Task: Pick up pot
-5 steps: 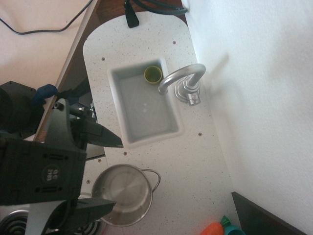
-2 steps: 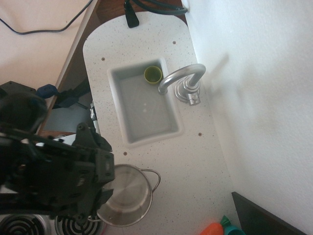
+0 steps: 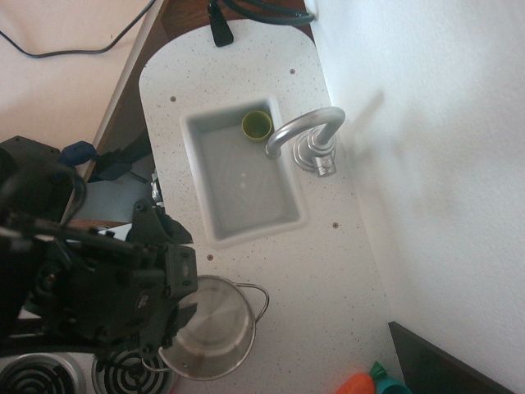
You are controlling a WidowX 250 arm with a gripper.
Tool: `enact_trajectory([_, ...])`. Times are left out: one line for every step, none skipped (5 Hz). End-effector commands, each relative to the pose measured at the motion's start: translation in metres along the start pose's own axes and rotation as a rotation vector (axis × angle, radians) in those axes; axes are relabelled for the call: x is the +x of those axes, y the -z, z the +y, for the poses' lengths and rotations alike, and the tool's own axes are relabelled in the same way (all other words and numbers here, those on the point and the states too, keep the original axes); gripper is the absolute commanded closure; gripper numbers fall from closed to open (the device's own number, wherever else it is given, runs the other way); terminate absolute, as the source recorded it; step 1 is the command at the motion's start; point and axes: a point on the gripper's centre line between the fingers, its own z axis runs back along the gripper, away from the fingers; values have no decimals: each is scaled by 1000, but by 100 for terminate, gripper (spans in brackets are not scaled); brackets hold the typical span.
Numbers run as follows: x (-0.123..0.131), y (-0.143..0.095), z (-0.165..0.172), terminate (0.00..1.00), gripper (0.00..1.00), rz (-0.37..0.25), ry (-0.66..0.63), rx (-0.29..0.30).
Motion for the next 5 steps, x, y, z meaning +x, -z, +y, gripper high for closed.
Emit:
enact_trajectory([-7, 21, 1, 0, 0, 42, 116, 64])
enact_trajectory([-9, 41, 5, 0, 0, -8, 162, -148])
enact_trajectory([-20, 80, 12, 0, 0, -91, 86, -282])
enact_trajectory([-21, 87, 9, 0, 0, -139, 93, -296])
enact_trajectory([-14, 83, 3, 0, 0, -133, 118, -235])
